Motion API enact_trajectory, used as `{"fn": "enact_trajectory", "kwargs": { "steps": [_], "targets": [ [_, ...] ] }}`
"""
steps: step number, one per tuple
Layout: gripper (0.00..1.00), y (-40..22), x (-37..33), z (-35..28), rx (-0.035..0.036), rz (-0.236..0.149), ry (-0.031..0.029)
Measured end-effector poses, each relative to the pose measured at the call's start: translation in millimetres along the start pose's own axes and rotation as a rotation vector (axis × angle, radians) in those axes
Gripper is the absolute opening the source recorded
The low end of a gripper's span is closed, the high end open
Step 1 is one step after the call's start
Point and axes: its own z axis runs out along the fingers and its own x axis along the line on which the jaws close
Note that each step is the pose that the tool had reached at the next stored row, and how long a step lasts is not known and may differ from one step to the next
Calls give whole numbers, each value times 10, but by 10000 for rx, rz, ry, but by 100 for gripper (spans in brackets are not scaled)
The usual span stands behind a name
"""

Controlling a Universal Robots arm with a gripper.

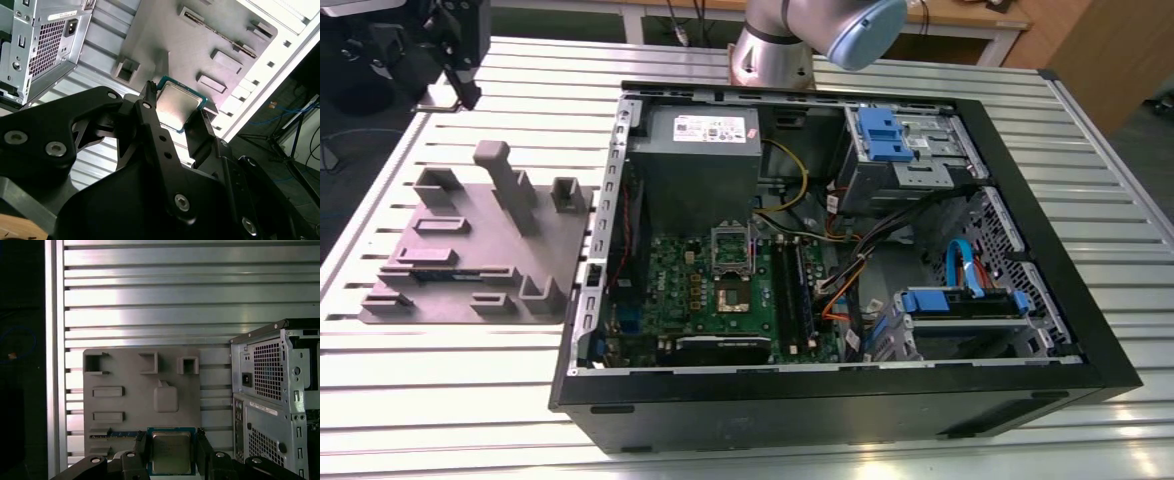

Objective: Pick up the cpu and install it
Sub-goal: 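Pick up the cpu and move it towards the insertion slot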

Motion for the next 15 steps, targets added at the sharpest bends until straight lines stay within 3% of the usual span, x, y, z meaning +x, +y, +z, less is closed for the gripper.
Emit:
{"fn": "enact_trajectory", "kwargs": {
  "steps": [7, 15],
  "targets": [
    [47, 1, -33, 0, 0, 0, 0],
    [47, 9, -215, 4, 0, -1, -1]
  ]
}}
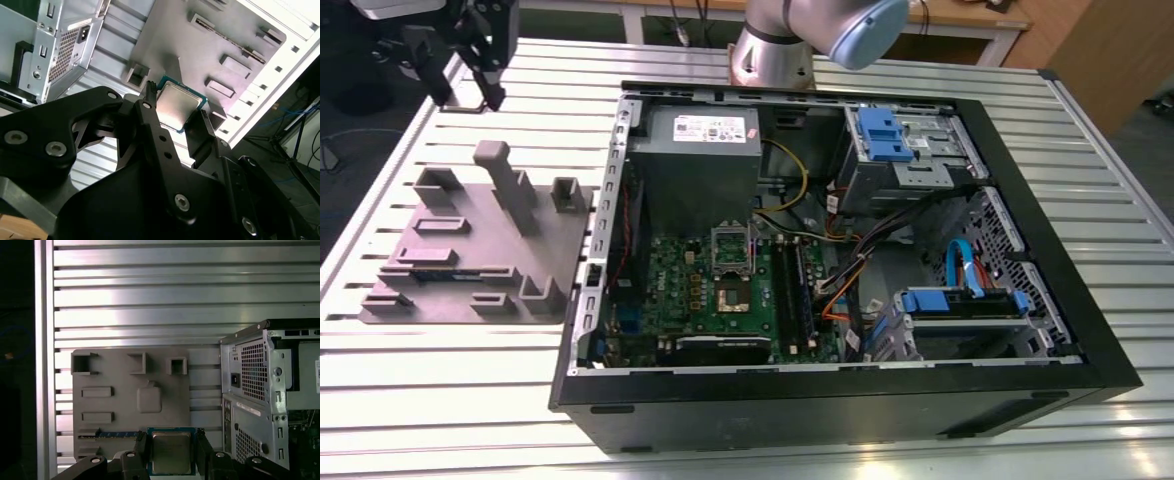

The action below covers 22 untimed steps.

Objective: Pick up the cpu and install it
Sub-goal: 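Pick up the cpu and move it towards the insertion slot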

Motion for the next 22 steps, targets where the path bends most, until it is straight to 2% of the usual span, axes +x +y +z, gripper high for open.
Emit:
{"fn": "enact_trajectory", "kwargs": {
  "steps": [7, 11, 22],
  "targets": [
    [47, 8, -170, 3, 0, 1, 0],
    [47, 13, -294, 6, -1, 0, -1],
    [47, 34, -793, 24, 0, 0, 1]
  ]
}}
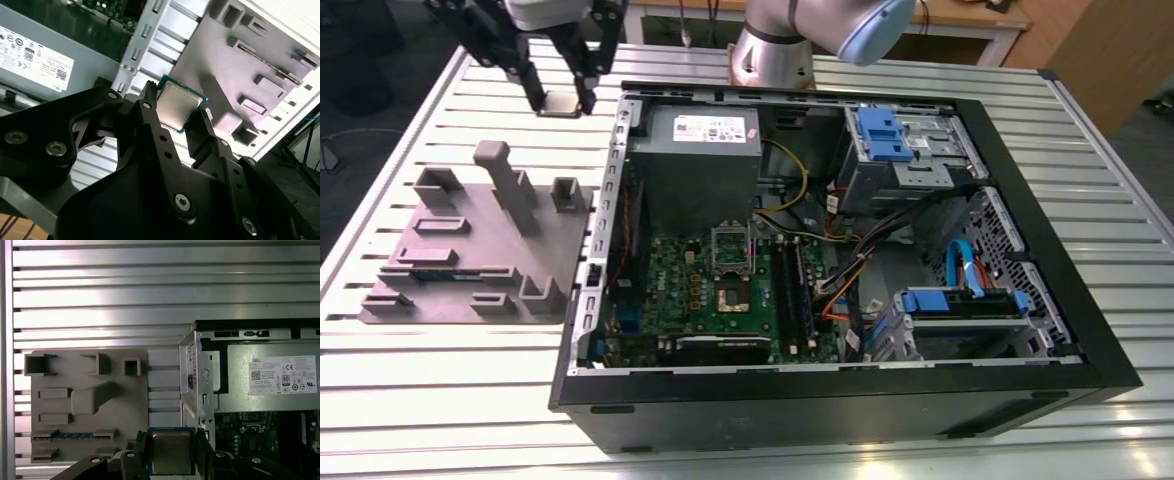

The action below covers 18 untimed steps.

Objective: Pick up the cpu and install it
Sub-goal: 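Pick up the cpu and move it towards the insertion slot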

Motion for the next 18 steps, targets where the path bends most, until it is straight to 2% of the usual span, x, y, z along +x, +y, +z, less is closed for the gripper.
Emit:
{"fn": "enact_trajectory", "kwargs": {
  "steps": [16, 18],
  "targets": [
    [47, 30, -725, 62, 0, 0, 3],
    [47, 26, -792, 70, 0, 0, 4]
  ]
}}
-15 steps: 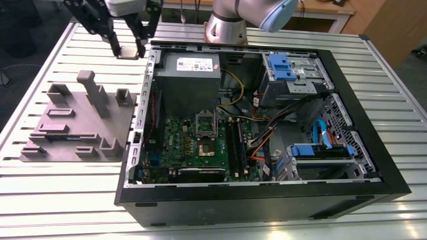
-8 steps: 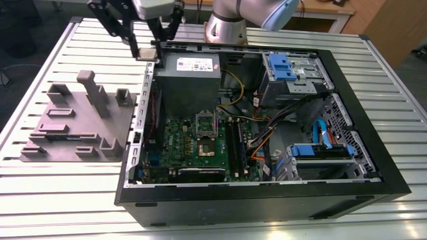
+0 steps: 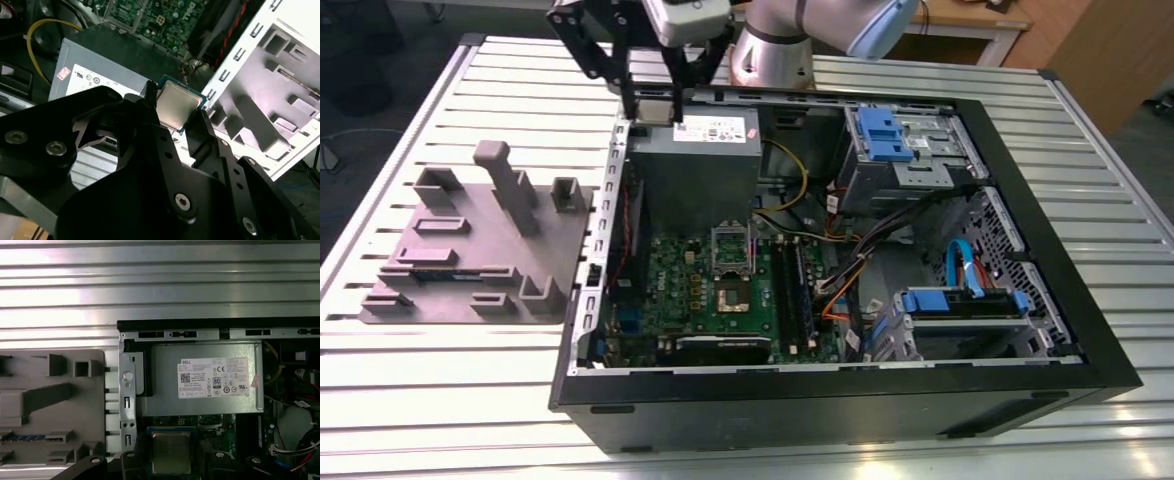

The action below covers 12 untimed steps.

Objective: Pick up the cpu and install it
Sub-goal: 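Pick up the cpu and move it towards the insertion slot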

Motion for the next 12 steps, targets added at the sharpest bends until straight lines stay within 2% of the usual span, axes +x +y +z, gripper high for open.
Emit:
{"fn": "enact_trajectory", "kwargs": {
  "steps": [3, 8, 10, 12],
  "targets": [
    [47, -63, -35, 17, -1, 0, 0],
    [47, -245, -52, 42, 0, 1, 0],
    [47, -282, -76, 49, -2, 0, -2],
    [47, -292, -138, 55, 0, 2, 2]
  ]
}}
